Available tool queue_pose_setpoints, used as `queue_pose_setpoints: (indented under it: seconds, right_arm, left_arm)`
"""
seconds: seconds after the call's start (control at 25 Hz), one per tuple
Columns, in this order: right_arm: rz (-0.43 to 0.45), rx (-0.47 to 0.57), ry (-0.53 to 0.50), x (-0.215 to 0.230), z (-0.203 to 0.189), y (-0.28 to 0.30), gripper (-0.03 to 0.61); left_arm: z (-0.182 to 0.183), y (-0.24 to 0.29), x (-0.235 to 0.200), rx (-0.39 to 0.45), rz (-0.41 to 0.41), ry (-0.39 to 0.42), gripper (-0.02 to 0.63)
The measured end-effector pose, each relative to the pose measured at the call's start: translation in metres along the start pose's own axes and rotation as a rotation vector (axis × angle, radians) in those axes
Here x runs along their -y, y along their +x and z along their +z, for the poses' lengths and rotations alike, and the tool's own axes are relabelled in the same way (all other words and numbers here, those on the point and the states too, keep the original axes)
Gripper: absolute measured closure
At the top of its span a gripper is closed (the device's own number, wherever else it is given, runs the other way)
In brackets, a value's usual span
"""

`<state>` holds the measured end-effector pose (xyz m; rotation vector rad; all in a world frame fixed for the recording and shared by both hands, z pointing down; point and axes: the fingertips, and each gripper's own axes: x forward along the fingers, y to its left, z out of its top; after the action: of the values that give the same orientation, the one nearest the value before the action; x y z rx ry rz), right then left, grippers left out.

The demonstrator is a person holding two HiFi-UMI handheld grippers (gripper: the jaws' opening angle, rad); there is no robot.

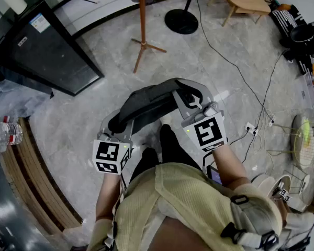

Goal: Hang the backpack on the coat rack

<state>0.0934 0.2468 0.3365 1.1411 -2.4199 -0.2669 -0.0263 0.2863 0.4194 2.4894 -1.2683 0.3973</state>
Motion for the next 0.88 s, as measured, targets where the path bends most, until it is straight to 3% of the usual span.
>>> queue_pose_setpoints:
  seconds: [0.32,0.88]
  right_arm:
    - [0.021,-0.016,0.025,-0.043,0.011,-0.037,0.534]
    - [0.006,0.003,0.013,-0.020,0.004,-0.058,0.534]
  left_arm:
    - [-0.011,-0.050,0.011,-0.020,0.039,0.041,0.546]
    - [-0.012,-0.034,0.047,-0.028,-0.006,-0.046,0.546]
